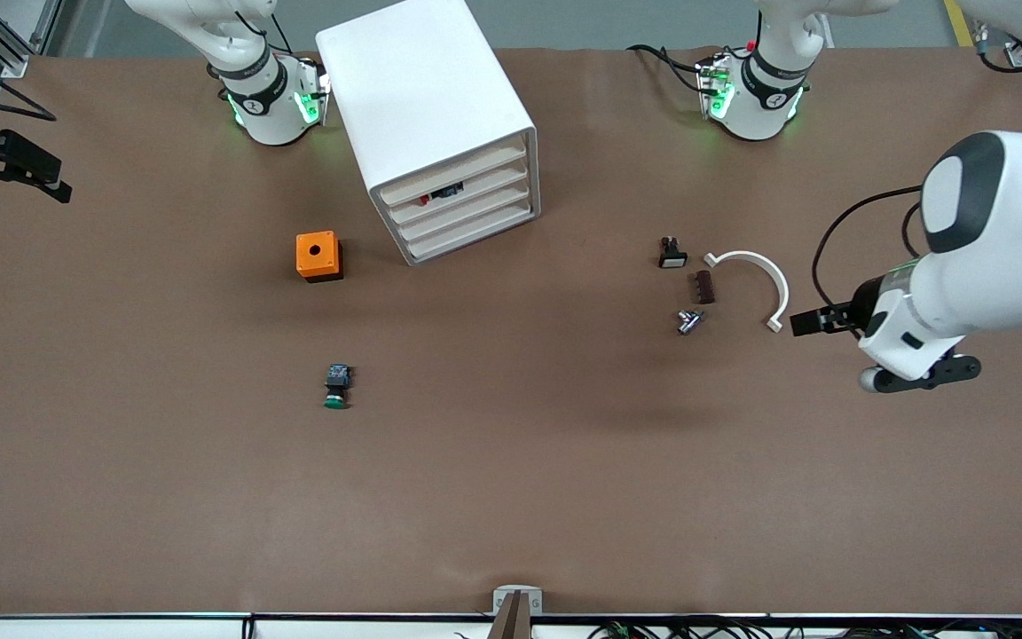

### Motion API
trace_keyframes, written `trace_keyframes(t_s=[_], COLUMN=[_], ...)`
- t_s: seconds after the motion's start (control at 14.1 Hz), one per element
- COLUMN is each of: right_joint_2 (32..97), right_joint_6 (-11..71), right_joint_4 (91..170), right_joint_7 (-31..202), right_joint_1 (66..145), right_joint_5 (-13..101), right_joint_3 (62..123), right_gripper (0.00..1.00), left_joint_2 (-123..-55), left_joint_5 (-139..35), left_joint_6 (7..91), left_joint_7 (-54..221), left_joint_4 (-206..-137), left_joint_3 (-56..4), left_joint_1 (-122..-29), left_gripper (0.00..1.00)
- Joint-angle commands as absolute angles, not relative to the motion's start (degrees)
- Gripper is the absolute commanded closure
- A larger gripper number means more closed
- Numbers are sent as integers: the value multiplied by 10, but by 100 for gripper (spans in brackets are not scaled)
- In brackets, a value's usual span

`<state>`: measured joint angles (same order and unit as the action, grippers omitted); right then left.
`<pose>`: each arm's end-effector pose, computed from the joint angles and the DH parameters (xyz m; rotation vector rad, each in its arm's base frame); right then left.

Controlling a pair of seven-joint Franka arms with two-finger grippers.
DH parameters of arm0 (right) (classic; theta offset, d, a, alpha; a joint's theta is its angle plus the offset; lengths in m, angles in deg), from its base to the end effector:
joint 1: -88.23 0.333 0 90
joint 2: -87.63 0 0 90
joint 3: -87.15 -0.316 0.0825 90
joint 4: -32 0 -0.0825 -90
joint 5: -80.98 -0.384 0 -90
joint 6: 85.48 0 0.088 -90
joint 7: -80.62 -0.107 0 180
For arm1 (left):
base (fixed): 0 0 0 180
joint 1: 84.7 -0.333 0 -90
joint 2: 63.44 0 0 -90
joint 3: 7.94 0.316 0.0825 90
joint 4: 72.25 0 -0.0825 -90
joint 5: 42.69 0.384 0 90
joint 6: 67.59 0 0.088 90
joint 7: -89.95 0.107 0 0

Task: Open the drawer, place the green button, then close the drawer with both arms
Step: 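Move the left gripper toward the white cabinet's drawer front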

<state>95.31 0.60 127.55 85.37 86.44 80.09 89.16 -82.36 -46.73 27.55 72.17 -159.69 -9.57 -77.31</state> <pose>0.5038 -0.0330 0.6442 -3.1187 -0.0277 0.0464 0.6291 -0.1048 0.4545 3.0828 0.2576 -0.3238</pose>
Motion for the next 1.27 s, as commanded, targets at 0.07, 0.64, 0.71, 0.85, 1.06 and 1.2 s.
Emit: trace_keyframes(t_s=[0.07, 0.64, 0.71, 0.85, 1.06, 1.2], right_joint_2=[970, 969, 969, 968, 968, 968], right_joint_6=[8, 9, 9, 11, 10, 11], right_joint_4=[1289, 1289, 1289, 1289, 1289, 1289], right_joint_7=[857, 857, 857, 857, 857, 857], right_joint_1=[869, 868, 868, 868, 867, 867], right_joint_5=[799, 799, 799, 799, 799, 799], right_joint_3=[893, 894, 894, 894, 894, 895], right_gripper=[0, 0, 0, 0, 0, 0], left_joint_2=[-840, -944, -960, -988, -1028, -1049], left_joint_5=[-516, -673, -688, -717, -769, -778], left_joint_6=[267, 267, 267, 267, 267, 264], left_joint_7=[631, 283, 241, 147, 65, -42], left_joint_4=[-1578, -1517, -1507, -1497, -1489, -1491], left_joint_3=[-96, -99, -99, -102, -118, -146], left_joint_1=[-751, -688, -681, -669, -665, -668], left_gripper=[0, 0, 0, 0, 0, 0])
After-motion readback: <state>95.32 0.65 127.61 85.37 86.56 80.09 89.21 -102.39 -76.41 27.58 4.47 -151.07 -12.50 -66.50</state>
